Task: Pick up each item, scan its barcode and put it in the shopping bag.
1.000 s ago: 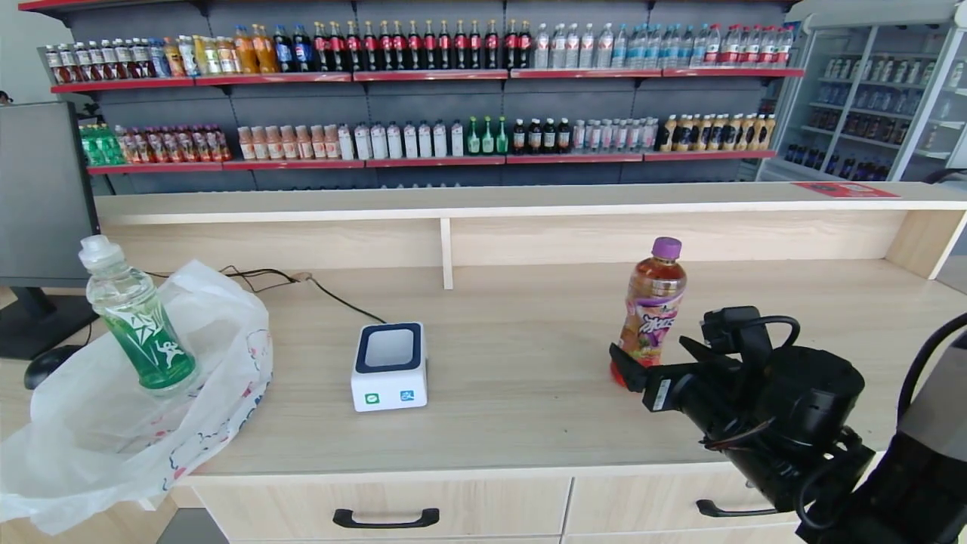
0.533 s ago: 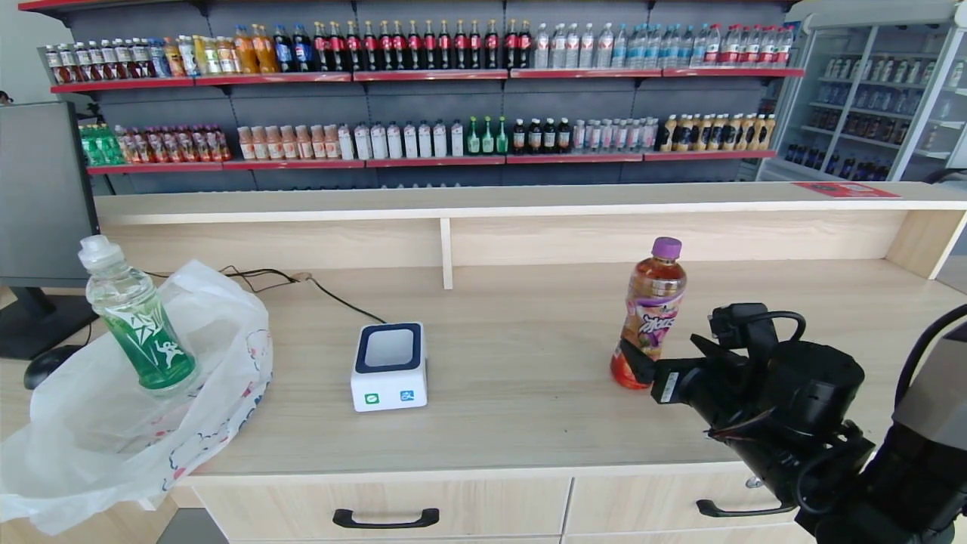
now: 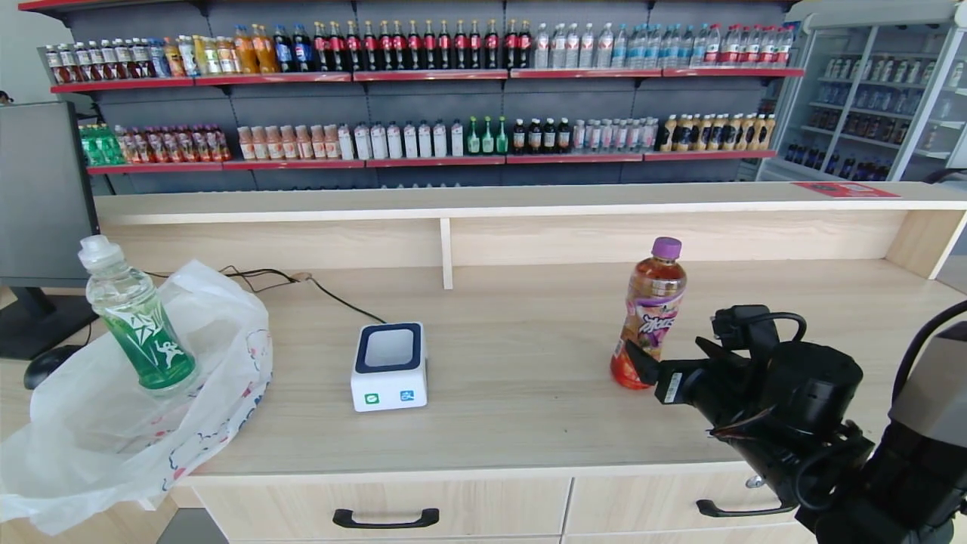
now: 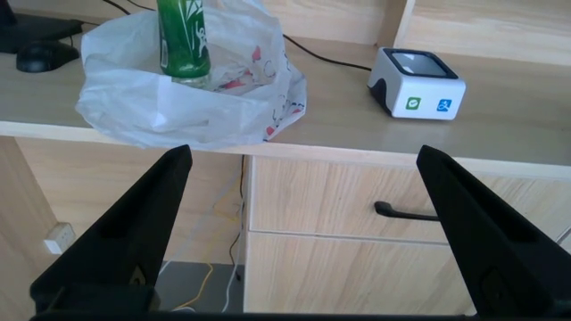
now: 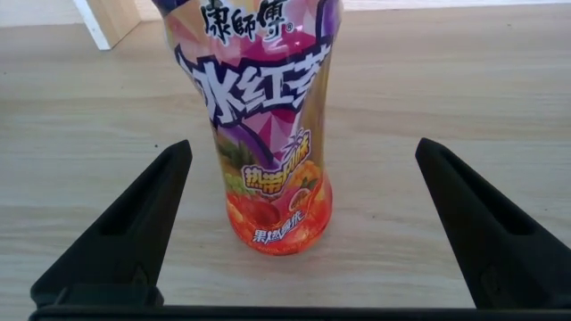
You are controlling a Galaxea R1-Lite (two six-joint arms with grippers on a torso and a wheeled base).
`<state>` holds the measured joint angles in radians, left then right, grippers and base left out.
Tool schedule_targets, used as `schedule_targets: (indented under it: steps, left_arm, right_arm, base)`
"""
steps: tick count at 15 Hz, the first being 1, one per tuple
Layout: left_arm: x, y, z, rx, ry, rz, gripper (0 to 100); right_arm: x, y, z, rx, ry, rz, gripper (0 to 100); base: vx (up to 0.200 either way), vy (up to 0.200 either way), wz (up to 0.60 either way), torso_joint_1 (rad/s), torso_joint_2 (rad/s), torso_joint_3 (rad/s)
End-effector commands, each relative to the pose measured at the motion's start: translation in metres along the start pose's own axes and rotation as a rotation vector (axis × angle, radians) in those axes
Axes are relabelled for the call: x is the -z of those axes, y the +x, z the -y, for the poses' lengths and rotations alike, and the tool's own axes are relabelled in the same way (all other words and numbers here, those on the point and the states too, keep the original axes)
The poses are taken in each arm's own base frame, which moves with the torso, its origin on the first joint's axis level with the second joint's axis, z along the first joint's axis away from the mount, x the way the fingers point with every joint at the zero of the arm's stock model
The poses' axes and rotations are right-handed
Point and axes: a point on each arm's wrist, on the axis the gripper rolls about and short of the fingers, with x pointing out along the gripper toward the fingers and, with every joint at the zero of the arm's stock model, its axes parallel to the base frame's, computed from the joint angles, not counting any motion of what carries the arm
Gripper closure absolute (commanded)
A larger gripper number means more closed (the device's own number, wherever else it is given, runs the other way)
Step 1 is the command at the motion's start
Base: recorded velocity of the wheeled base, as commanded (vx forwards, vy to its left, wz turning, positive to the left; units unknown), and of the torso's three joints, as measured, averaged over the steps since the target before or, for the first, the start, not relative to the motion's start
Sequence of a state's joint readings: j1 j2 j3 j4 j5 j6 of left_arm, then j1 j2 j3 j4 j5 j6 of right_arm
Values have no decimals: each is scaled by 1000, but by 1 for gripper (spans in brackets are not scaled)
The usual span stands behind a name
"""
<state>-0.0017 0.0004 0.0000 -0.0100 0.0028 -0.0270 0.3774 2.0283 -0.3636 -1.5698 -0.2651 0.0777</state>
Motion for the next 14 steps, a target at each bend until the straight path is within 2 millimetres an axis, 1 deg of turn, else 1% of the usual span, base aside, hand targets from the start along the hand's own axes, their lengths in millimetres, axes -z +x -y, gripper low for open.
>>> schedule_targets:
  steps: [1, 3, 13, 14]
  left_arm:
    - [0, 0, 0, 0, -1, 1, 0]
    - [0, 0, 0, -2, -1, 3, 0]
    - [0, 0, 0, 0, -1, 3, 0]
    - [0, 0, 0, 0, -1, 3, 0]
  right_arm:
    - [1, 1, 1, 5, 0, -3, 0]
    - [3, 3, 6, 24, 0, -8, 0]
    - [5, 1, 10, 34, -4, -21, 0]
    - [6, 2, 13, 45, -4, -25, 0]
  base:
    - [0, 0, 0, 0, 0, 0]
    - [0, 0, 0, 0, 0, 0]
    - [0, 0, 0, 0, 0, 0]
    - [0, 0, 0, 0, 0, 0]
